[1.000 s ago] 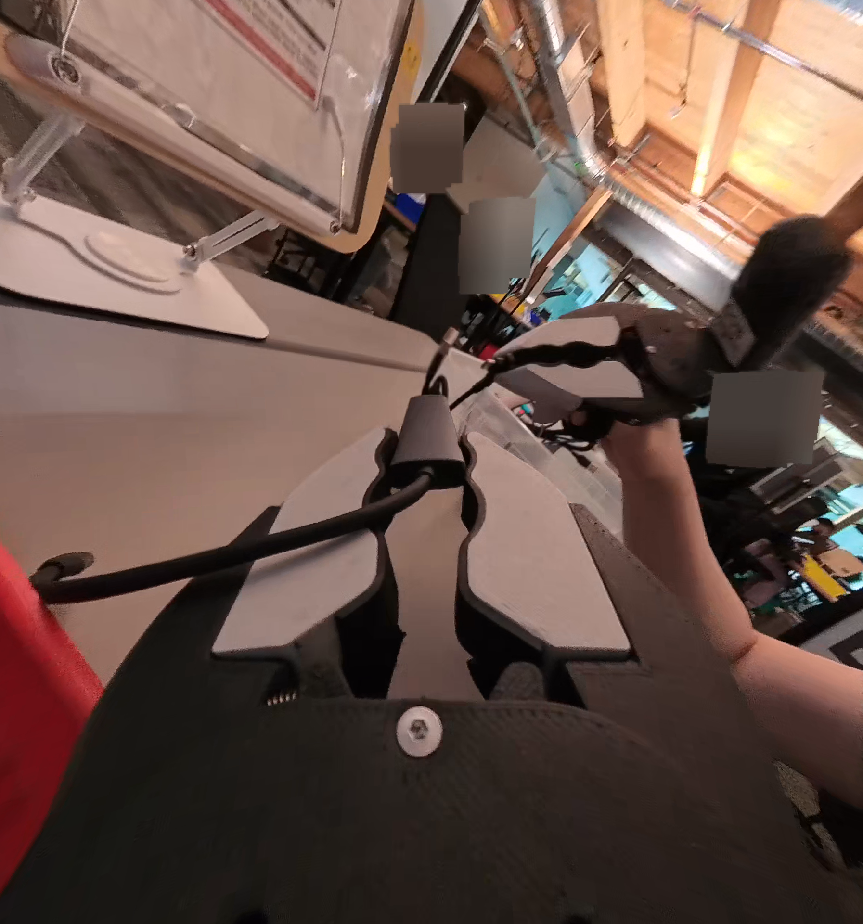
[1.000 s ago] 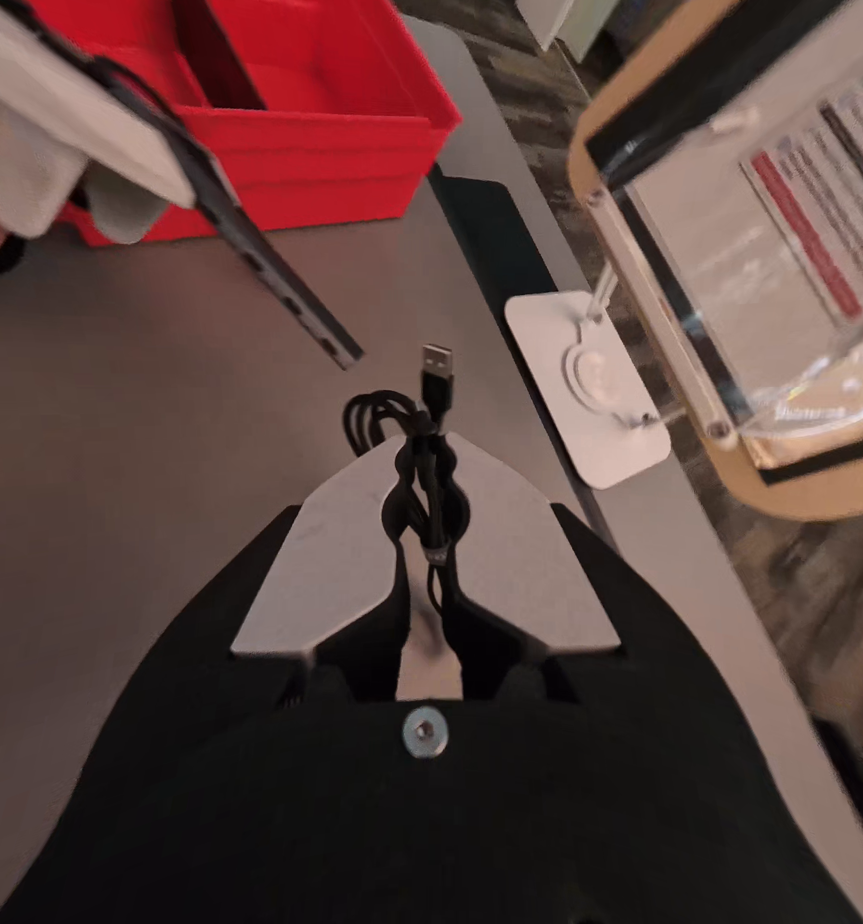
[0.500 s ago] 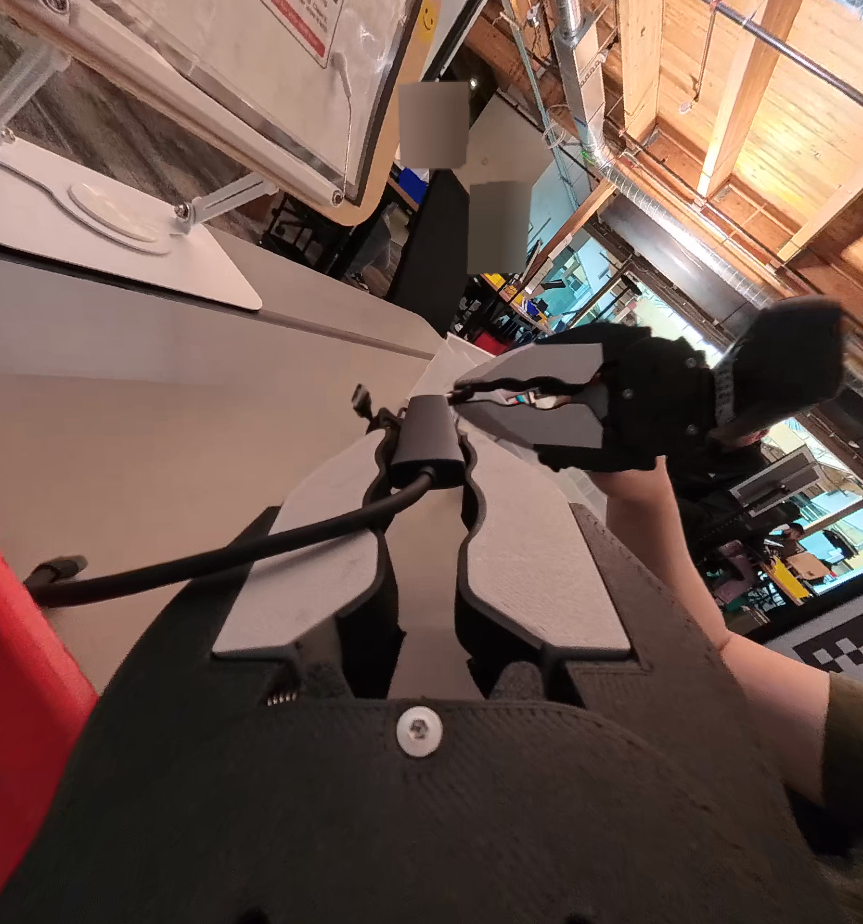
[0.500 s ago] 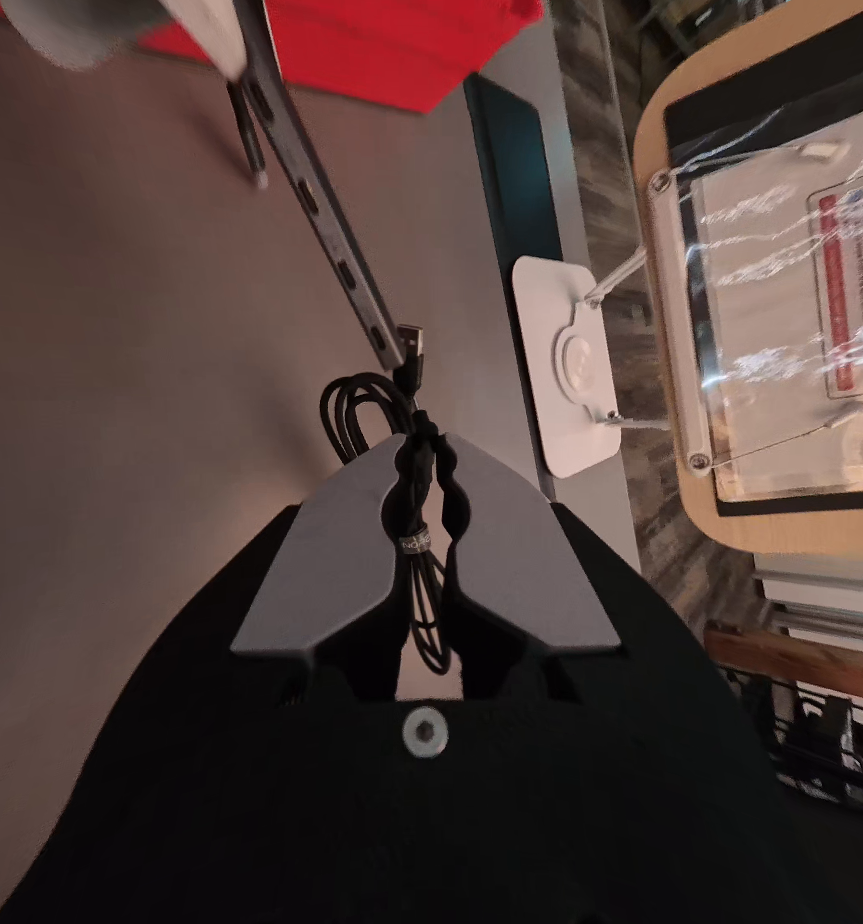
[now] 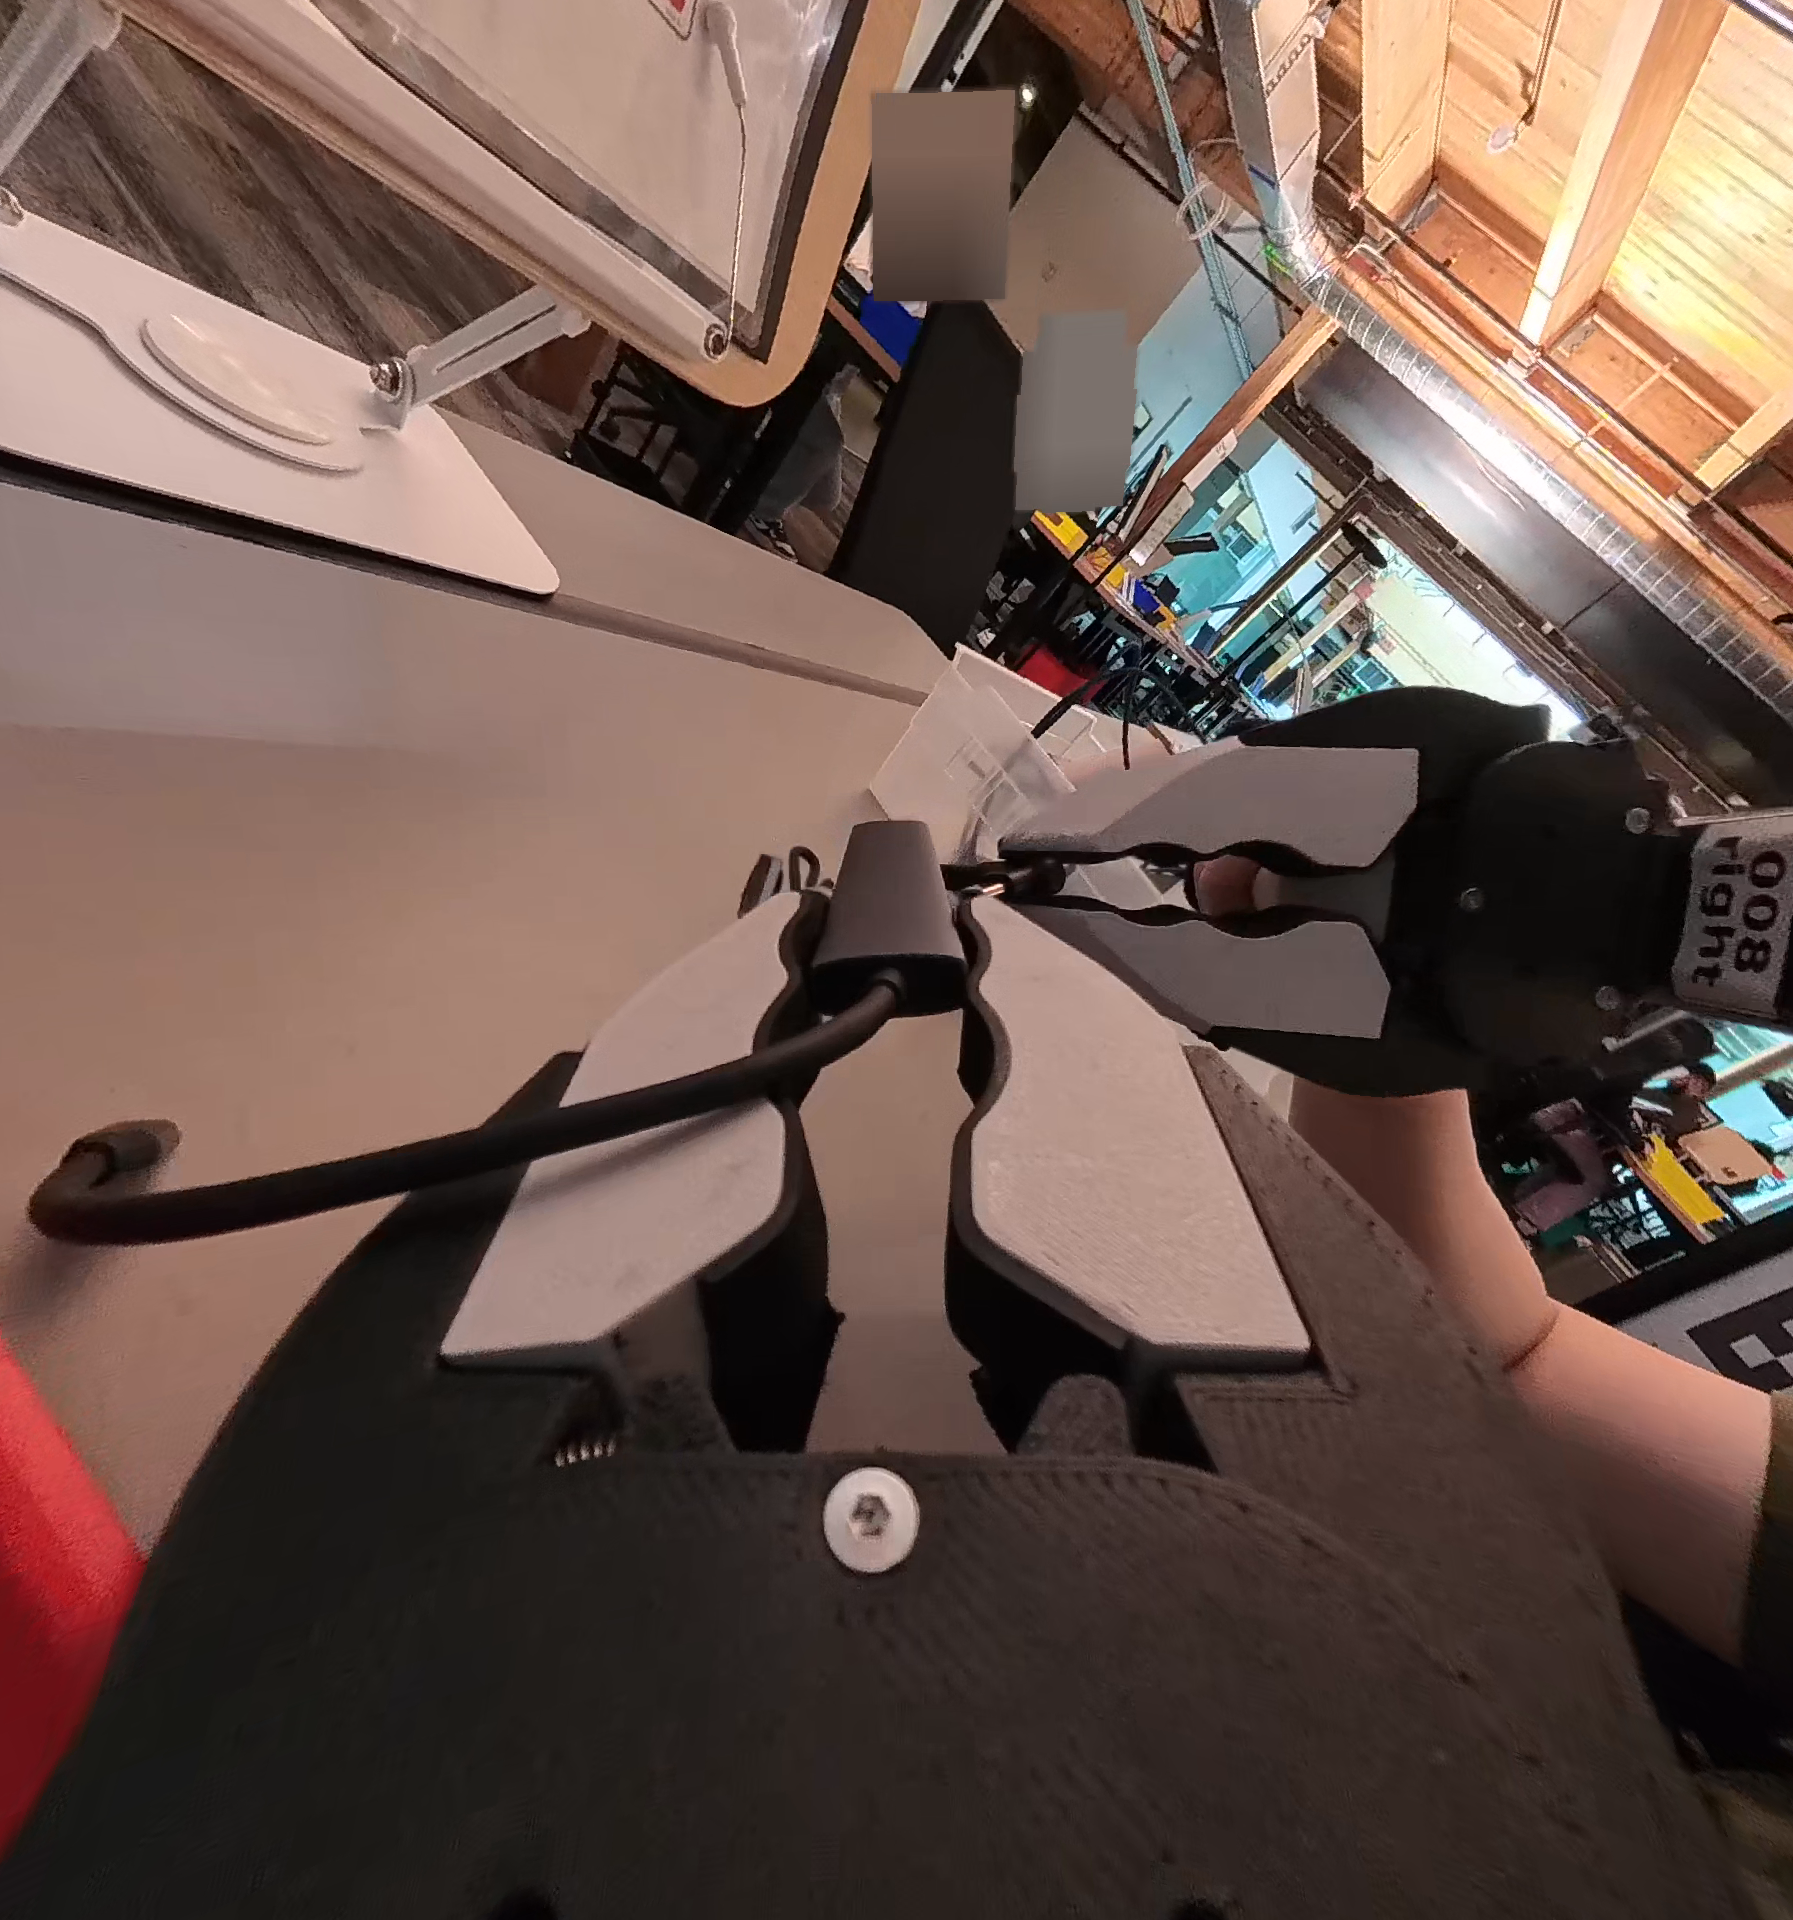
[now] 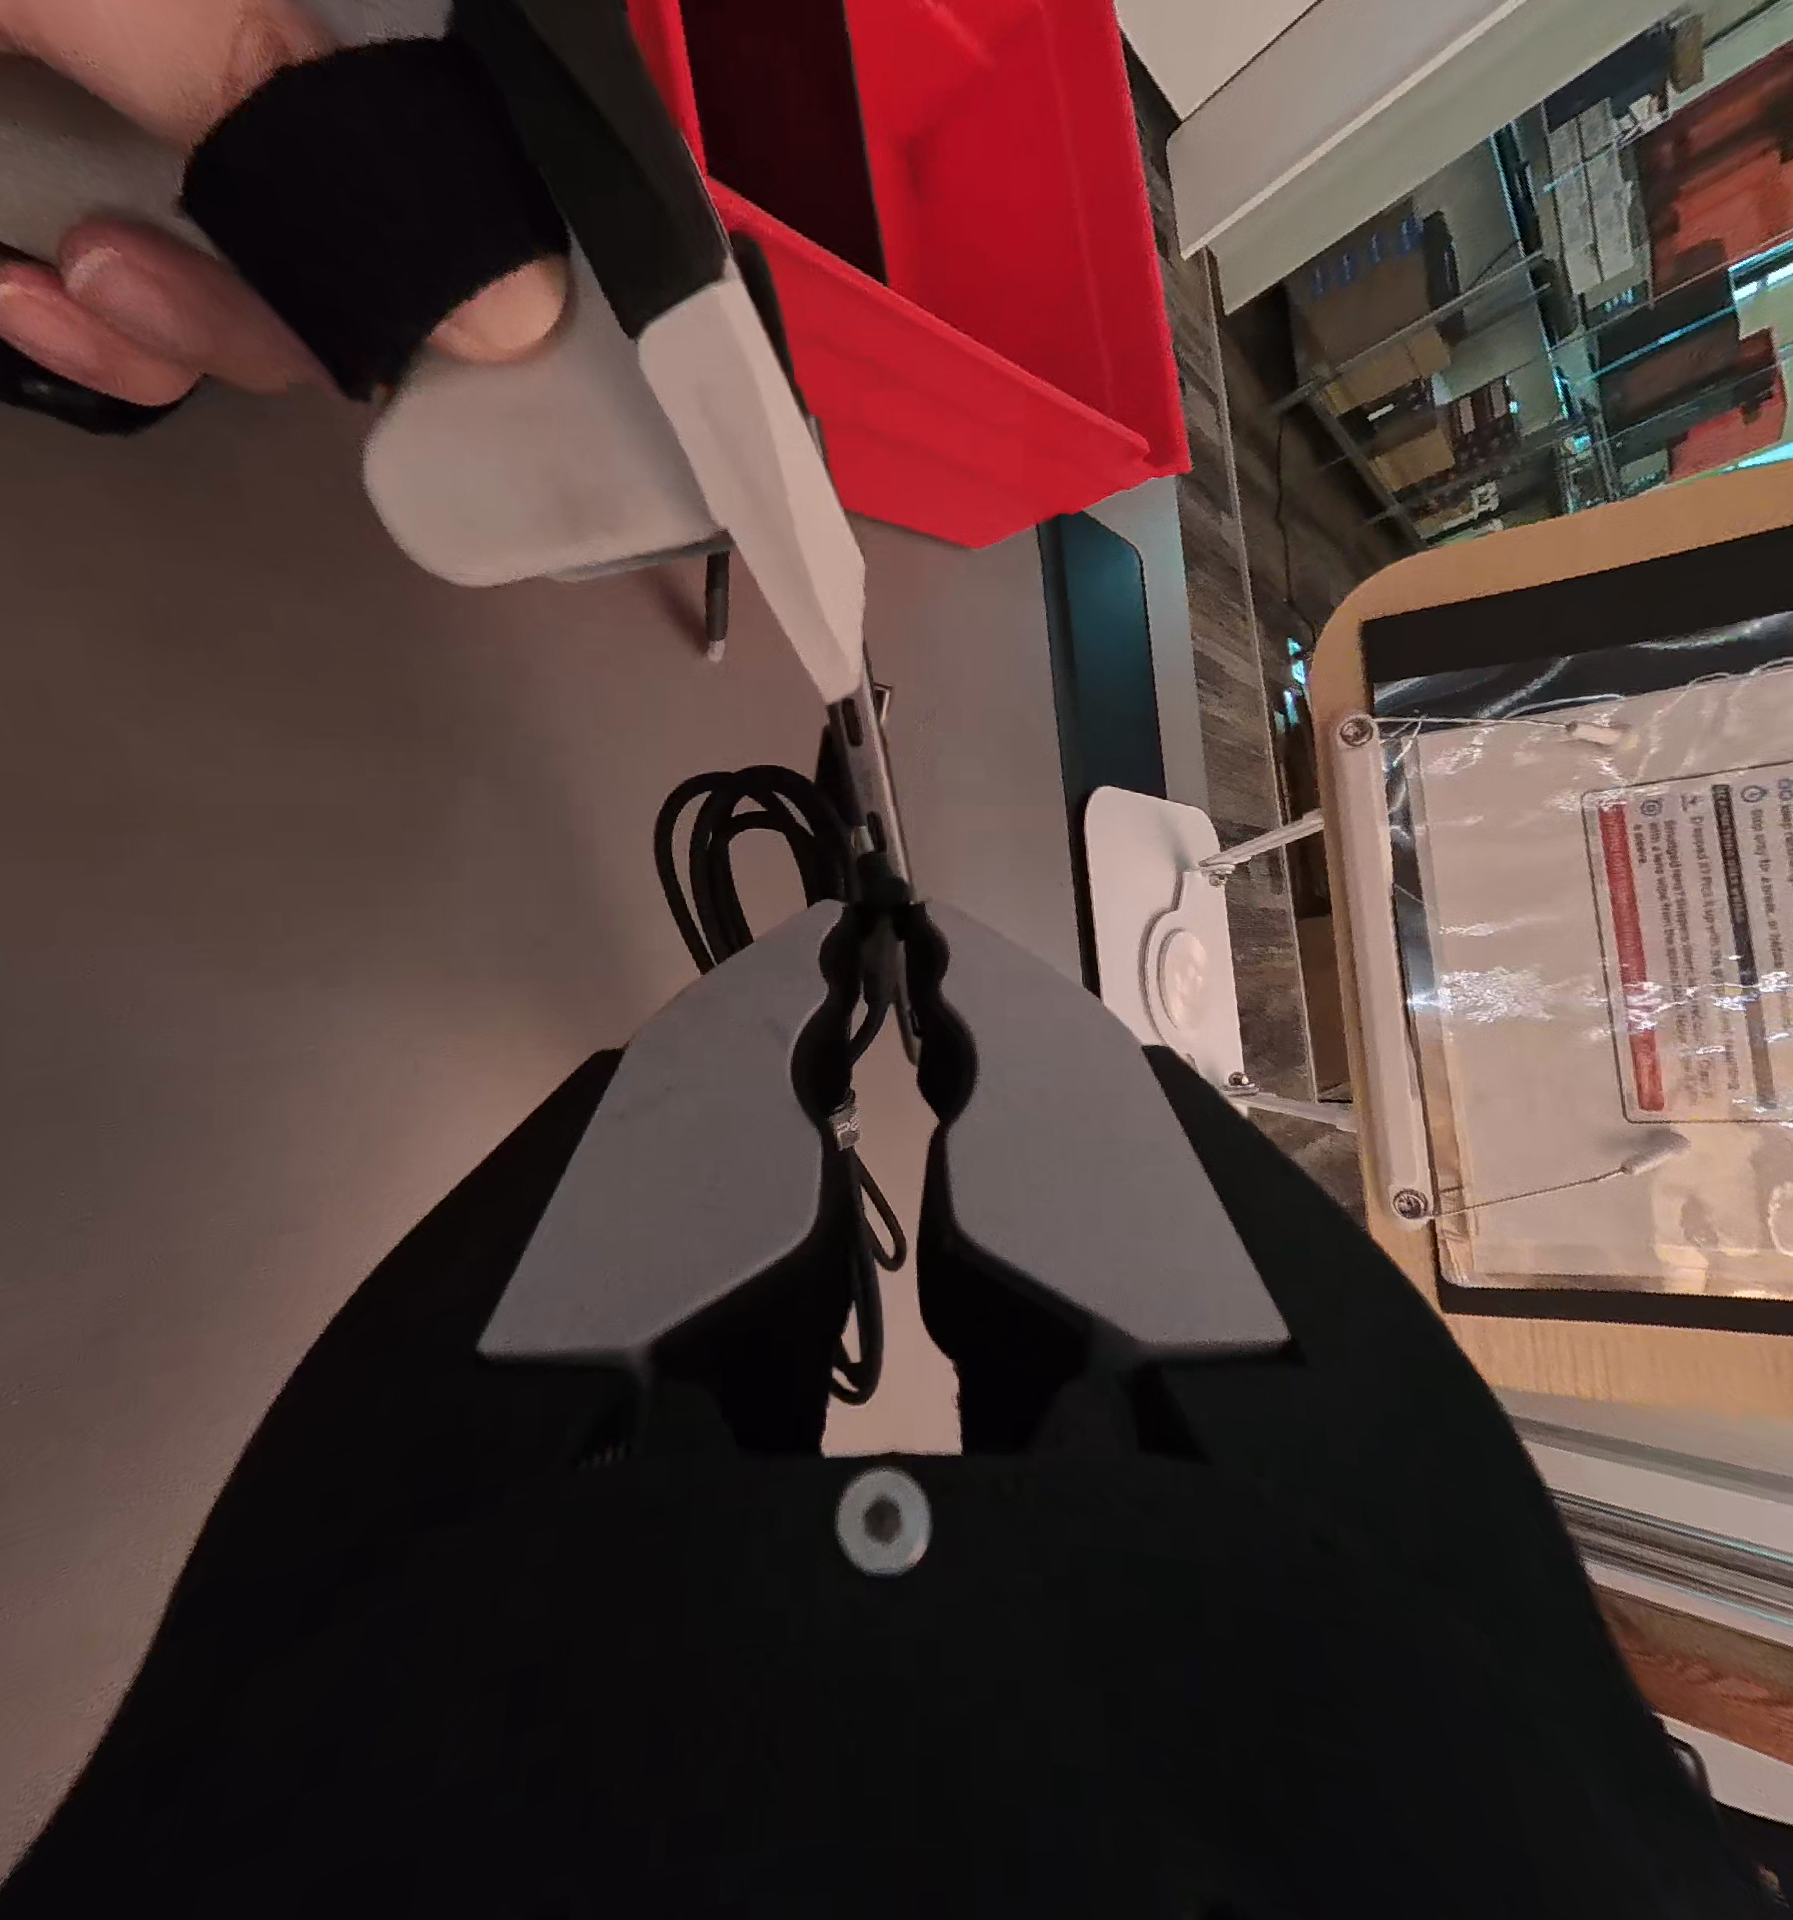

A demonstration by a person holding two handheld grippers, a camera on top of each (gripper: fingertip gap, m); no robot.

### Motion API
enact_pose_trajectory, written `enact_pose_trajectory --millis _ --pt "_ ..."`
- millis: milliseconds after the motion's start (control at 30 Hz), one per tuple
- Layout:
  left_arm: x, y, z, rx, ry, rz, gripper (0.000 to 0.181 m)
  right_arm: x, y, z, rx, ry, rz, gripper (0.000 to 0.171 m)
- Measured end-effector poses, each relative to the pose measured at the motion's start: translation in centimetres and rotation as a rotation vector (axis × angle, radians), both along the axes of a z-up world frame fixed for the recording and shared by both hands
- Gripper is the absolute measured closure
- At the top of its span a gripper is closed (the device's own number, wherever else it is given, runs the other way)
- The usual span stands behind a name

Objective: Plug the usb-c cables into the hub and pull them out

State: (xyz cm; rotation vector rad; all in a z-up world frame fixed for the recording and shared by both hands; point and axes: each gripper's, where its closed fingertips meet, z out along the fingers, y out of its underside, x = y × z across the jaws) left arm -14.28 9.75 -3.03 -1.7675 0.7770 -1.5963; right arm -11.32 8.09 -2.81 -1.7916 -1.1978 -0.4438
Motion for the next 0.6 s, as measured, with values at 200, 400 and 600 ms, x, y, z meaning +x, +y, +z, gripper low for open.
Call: enact_pose_trajectory --millis 200,400,600 --pt "0.14 -0.05 -0.34 -0.005 0.013 -0.002 0.159 0.05 0.15 -0.29 0.000 -0.026 -0.017 0.162" --pt "0.16 -0.01 -0.45 0.005 0.020 0.003 0.159 0.09 0.29 -0.49 0.001 -0.042 -0.031 0.162" --pt "0.19 0.00 -0.63 0.054 0.060 0.025 0.159 0.38 0.53 -0.92 -0.003 -0.056 -0.049 0.162"
